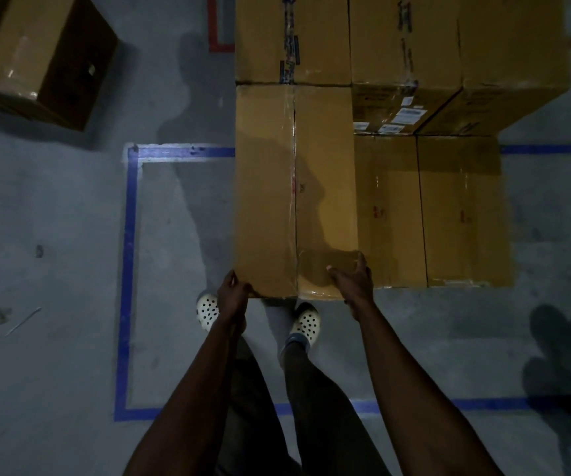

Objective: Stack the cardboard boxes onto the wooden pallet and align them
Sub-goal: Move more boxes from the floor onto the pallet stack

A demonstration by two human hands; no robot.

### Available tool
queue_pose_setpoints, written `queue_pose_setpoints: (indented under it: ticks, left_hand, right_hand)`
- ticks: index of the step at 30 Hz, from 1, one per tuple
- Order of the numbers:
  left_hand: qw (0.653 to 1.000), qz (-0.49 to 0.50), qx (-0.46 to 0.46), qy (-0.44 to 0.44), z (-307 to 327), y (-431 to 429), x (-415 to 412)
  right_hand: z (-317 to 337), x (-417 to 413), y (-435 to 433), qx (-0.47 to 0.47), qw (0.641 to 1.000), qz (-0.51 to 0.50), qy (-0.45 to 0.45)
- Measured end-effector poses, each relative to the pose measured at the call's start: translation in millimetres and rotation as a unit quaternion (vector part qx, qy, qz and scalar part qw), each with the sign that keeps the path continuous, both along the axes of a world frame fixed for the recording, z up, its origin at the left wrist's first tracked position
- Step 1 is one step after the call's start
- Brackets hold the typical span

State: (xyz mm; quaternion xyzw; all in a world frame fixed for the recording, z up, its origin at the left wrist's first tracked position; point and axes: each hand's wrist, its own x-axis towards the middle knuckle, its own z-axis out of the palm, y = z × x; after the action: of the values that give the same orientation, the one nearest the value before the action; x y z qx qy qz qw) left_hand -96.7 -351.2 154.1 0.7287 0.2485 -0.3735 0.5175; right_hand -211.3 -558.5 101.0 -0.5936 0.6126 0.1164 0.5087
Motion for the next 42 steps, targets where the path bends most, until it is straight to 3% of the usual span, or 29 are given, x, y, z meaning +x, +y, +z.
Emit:
queue_pose_setpoints:
  ticks: [12, 14, 17, 20, 24, 31, 42]
  left_hand:
    - [0.999, -0.002, -0.014, 0.05, -20.9, 4.9, 4.6]
    - [0.998, -0.021, -0.005, 0.054, -23.8, 7.3, 4.3]
    - [0.998, -0.027, -0.005, 0.056, -16.6, 11.0, 1.6]
    - [0.999, -0.024, 0.0, 0.045, -7.7, 20.4, 2.0]
    - [1.0, -0.01, 0.011, 0.022, 10.0, 45.8, 13.6]
    - [1.0, 0.013, -0.01, -0.023, 50.0, 121.7, 63.2]
    - [0.978, 0.185, -0.024, -0.093, 117.9, 297.1, 215.5]
  right_hand:
    - [3.1, -8.3, -0.5, 0.019, 0.999, -0.004, -0.035]
    - [6.4, -14.7, 7.4, -0.005, 0.998, -0.029, -0.059]
    - [14.7, -17.7, 26.2, -0.054, 0.998, -0.04, -0.008]
    - [28.7, -11.6, 48.6, -0.084, 0.994, 0.033, 0.055]
    - [50.1, 8.7, 83.3, -0.14, 0.978, 0.147, 0.041]
    - [91.5, 91.4, 157.7, -0.138, 0.967, 0.213, -0.022]
    - [152.3, 289.6, 343.6, -0.093, 0.943, 0.305, -0.097]
